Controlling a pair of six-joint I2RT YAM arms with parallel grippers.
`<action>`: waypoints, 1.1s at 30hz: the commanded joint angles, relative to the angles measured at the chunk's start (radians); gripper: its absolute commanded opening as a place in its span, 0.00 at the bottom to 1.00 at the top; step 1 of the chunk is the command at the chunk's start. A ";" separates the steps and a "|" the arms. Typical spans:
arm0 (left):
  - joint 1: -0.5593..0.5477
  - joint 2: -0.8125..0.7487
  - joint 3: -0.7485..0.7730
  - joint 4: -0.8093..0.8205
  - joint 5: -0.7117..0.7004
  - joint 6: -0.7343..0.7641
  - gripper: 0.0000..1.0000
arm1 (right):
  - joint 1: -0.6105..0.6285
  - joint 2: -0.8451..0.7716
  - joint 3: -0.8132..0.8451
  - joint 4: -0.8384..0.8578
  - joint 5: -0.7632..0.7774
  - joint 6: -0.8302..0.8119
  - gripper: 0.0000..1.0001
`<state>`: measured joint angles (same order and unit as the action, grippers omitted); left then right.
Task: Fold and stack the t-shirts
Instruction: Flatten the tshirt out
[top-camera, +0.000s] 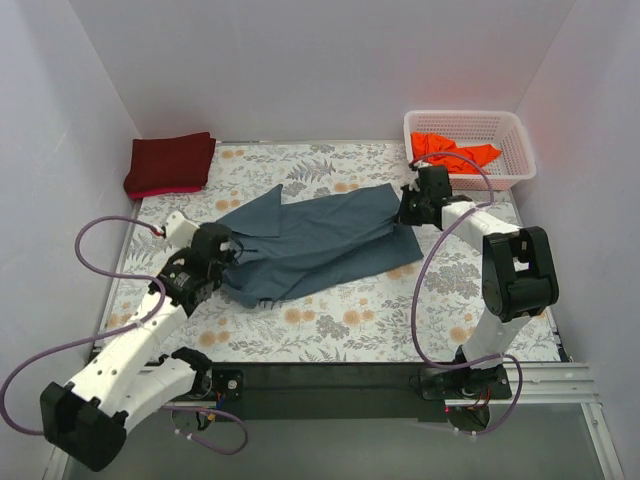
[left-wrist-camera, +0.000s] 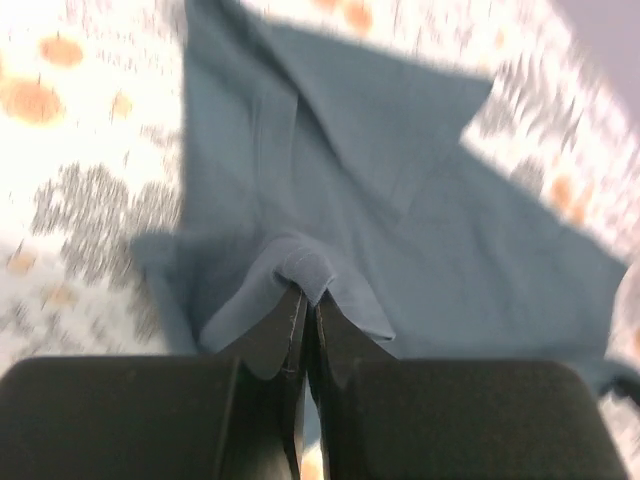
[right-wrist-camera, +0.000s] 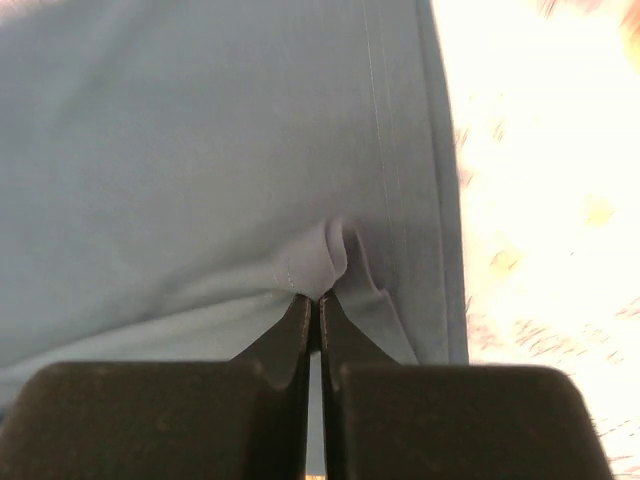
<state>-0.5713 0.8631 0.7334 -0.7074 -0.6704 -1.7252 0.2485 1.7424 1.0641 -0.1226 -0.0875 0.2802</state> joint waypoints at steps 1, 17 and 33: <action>0.200 0.091 0.114 0.373 0.199 0.177 0.00 | -0.034 -0.023 0.153 -0.001 -0.015 -0.021 0.01; 0.327 -0.362 -0.093 0.159 0.475 -0.071 0.00 | -0.068 -0.541 -0.258 -0.066 -0.141 0.071 0.05; 0.327 -0.494 -0.014 -0.173 0.626 0.073 0.81 | -0.064 -0.910 -0.497 -0.204 -0.129 0.039 0.56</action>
<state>-0.2451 0.2451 0.7063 -0.8890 -0.1066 -1.7824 0.1844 0.7860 0.4973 -0.3302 -0.1917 0.3649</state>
